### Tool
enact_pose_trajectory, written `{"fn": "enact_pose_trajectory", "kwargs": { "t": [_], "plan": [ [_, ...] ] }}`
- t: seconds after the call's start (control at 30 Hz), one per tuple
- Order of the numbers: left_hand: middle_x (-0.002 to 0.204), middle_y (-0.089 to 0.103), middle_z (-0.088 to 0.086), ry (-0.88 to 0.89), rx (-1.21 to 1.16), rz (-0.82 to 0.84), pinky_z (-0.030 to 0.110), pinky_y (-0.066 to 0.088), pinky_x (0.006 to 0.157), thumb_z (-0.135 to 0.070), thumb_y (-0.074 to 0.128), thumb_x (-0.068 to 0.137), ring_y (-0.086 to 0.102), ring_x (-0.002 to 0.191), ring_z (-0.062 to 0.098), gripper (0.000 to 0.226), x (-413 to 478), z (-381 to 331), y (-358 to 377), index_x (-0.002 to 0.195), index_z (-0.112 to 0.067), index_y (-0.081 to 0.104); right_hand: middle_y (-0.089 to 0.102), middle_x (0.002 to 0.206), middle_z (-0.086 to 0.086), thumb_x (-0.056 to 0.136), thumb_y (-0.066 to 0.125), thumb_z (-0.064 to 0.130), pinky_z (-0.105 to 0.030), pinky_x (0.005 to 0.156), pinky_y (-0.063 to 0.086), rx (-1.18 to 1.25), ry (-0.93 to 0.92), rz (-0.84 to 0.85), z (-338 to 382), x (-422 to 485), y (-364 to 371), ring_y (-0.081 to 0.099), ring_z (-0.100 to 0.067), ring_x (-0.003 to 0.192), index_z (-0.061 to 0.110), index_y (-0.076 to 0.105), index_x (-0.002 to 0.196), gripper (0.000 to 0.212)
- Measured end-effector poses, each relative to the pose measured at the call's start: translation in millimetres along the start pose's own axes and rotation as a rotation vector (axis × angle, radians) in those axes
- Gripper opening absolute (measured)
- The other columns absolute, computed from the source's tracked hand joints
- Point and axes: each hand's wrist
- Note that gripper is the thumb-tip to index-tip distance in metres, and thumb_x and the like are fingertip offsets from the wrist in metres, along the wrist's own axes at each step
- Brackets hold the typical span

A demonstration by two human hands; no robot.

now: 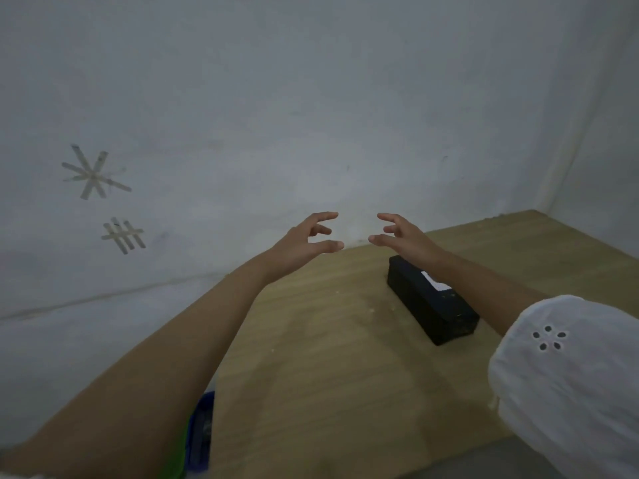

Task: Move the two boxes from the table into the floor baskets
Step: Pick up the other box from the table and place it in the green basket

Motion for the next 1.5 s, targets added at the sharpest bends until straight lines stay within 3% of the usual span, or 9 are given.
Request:
{"fn": "enact_pose_trajectory", "kwargs": {
  "t": [0.4, 0.67, 0.8, 0.9, 0.97, 1.1, 1.23, 1.37, 1.5],
  "plan": [
    [0.129, 0.048, 0.006, -0.208, -0.022, -0.035, 0.028, 0.033, 0.088, -0.037, 0.06, 0.084, 0.044, 0.115, 0.016, 0.056, 108.3, -12.5, 178.0, 0.135, -0.029, 0.038, 0.04, 0.145, -0.014, 0.084, 0.064, 0.036, -0.03, 0.087, 0.035, -0.064, 0.215, 0.137, -132.4, 23.4, -120.8, 0.044, -0.026, 0.125, 0.02, 0.034, 0.141, 0.066],
    [0.146, 0.036, 0.009, -0.281, 0.426, 0.087, 0.041, 0.019, 0.109, -0.036, 0.045, 0.092, 0.031, 0.131, 0.031, 0.047, 145.7, 19.2, 237.5, 0.138, -0.032, 0.036, 0.045, 0.139, -0.015, 0.077, 0.072, 0.032, -0.04, 0.101, 0.038, -0.166, 0.458, 0.107, -208.3, 6.9, -116.4, 0.043, -0.034, 0.126, 0.014, 0.025, 0.142, 0.082],
    [0.152, 0.026, 0.002, -0.297, 0.587, 0.173, 0.049, 0.022, 0.111, -0.041, 0.04, 0.092, 0.024, 0.136, 0.031, 0.051, 175.0, 31.6, 247.1, 0.141, -0.032, 0.03, 0.053, 0.132, -0.012, 0.08, 0.072, 0.021, -0.04, 0.094, 0.046, 0.066, 0.495, 0.078, -226.2, -5.5, -103.8, 0.052, -0.028, 0.117, 0.008, 0.034, 0.135, 0.068],
    [0.154, 0.021, 0.001, -0.353, 0.597, 0.192, 0.05, 0.018, 0.113, -0.042, 0.038, 0.093, 0.016, 0.138, 0.033, 0.051, 194.3, 40.8, 250.5, 0.143, -0.032, 0.029, 0.054, 0.12, -0.001, 0.085, 0.066, 0.022, -0.023, 0.063, 0.046, 0.155, 0.511, 0.154, -232.3, -10.0, -106.5, 0.055, -0.015, 0.098, 0.014, 0.038, 0.136, 0.058],
    [0.155, 0.018, 0.001, -0.382, 0.598, 0.195, 0.051, 0.017, 0.112, -0.042, 0.038, 0.093, 0.011, 0.14, 0.034, 0.051, 203.2, 45.2, 252.0, 0.142, -0.033, 0.029, 0.053, 0.115, 0.0, 0.089, 0.062, 0.021, -0.019, 0.057, 0.041, 0.201, 0.545, 0.227, -235.8, -5.5, -114.7, 0.052, -0.01, 0.087, 0.018, 0.039, 0.135, 0.052],
    [0.156, 0.01, 0.004, -0.405, 0.597, 0.167, 0.053, 0.014, 0.11, -0.041, 0.042, 0.092, 0.006, 0.14, 0.035, 0.05, 211.5, 53.1, 250.4, 0.14, -0.036, 0.031, 0.057, 0.114, -0.008, 0.091, 0.058, 0.02, -0.037, 0.069, 0.052, 0.131, 0.624, 0.36, -241.2, 14.8, -137.2, 0.061, -0.028, 0.091, 0.023, 0.043, 0.134, 0.046],
    [0.157, 0.004, 0.008, -0.408, 0.635, 0.185, 0.055, 0.013, 0.11, -0.043, 0.041, 0.092, 0.002, 0.141, 0.035, 0.05, 215.5, 63.2, 242.3, 0.14, -0.038, 0.03, 0.06, 0.115, -0.009, 0.091, 0.054, 0.005, -0.03, 0.06, 0.057, 0.143, 0.635, 0.408, -244.0, 35.2, -148.1, 0.066, -0.024, 0.077, 0.018, 0.049, 0.133, 0.045],
    [0.155, 0.005, 0.014, -0.408, 0.65, 0.162, 0.054, 0.013, 0.111, -0.042, 0.043, 0.091, 0.001, 0.141, 0.036, 0.048, 218.8, 66.5, 237.9, 0.138, -0.041, 0.033, 0.06, 0.119, -0.013, 0.089, 0.049, -0.007, -0.026, 0.066, 0.057, 0.167, 0.653, 0.406, -243.7, 60.0, -155.5, 0.06, -0.023, 0.098, 0.008, 0.053, 0.131, 0.045],
    [0.154, 0.008, 0.018, -0.435, 0.617, 0.138, 0.055, 0.013, 0.11, -0.043, 0.04, 0.092, 0.0, 0.141, 0.038, 0.041, 216.4, 71.1, 229.8, 0.134, -0.042, 0.038, 0.053, 0.132, -0.015, 0.09, 0.041, -0.014, -0.035, 0.082, 0.052, 0.108, 0.66, 0.438, -238.5, 87.1, -165.9, 0.054, -0.028, 0.111, 0.006, 0.049, 0.134, 0.049]
  ]
}}
Point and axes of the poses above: each hand's wrist, its own x-axis towards the middle knuckle, its own y-axis out of the palm, z = x × y
